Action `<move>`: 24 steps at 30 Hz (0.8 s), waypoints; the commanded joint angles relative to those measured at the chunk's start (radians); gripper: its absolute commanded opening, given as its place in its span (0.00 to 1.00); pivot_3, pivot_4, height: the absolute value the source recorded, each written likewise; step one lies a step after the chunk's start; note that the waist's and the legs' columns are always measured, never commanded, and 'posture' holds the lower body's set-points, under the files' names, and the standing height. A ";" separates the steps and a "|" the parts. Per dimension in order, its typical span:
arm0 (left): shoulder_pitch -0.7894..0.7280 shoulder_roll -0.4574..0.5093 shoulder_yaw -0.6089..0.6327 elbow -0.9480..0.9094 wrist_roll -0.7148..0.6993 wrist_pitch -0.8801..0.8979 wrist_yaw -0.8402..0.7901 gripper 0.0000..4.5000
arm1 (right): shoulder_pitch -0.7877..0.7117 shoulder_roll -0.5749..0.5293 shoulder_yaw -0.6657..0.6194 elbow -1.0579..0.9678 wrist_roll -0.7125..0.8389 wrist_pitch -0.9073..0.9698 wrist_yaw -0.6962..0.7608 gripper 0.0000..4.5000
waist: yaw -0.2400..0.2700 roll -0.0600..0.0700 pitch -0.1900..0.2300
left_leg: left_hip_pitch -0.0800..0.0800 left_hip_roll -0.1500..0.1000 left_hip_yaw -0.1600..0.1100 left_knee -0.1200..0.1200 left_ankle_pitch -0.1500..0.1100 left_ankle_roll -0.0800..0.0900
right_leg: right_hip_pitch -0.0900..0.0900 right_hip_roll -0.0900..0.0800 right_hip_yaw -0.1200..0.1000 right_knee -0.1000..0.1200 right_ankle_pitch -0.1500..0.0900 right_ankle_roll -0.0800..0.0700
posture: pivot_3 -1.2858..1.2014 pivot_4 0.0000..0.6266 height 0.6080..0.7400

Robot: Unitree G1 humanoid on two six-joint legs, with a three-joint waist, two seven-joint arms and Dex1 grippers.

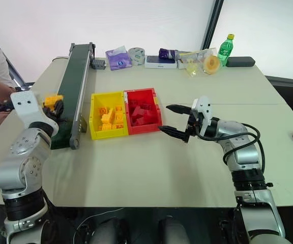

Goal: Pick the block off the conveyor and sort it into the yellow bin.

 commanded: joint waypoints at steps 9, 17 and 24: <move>-0.129 0.139 -0.145 0.259 -0.087 -0.142 -0.393 0.30 | 0.022 -0.009 -0.024 -0.070 0.026 0.007 -0.005 1.00 | 0.003 0.000 0.000 | 0.000 -0.001 0.000 0.000 0.000 0.000 | 0.000 -0.001 0.000 0.000 0.000 0.000 | 0.52 0.24 1.00; -0.222 0.116 -0.193 0.448 -0.057 -0.223 -0.448 0.30 | 0.075 -0.020 -0.046 -0.134 0.034 0.029 -0.035 1.00 | -0.004 0.000 0.000 | 0.000 0.000 -0.001 0.000 0.000 0.000 | 0.000 0.001 0.000 0.000 0.000 0.000 | 0.52 0.24 1.00; -0.285 0.070 -0.195 0.550 -0.032 -0.301 -0.426 0.60 | 0.099 -0.022 -0.049 -0.168 0.042 0.035 -0.063 1.00 | 0.001 0.000 0.000 | 0.000 -0.001 -0.001 0.001 0.000 0.000 | 0.000 0.000 0.000 0.000 0.000 0.000 | 0.52 0.24 1.00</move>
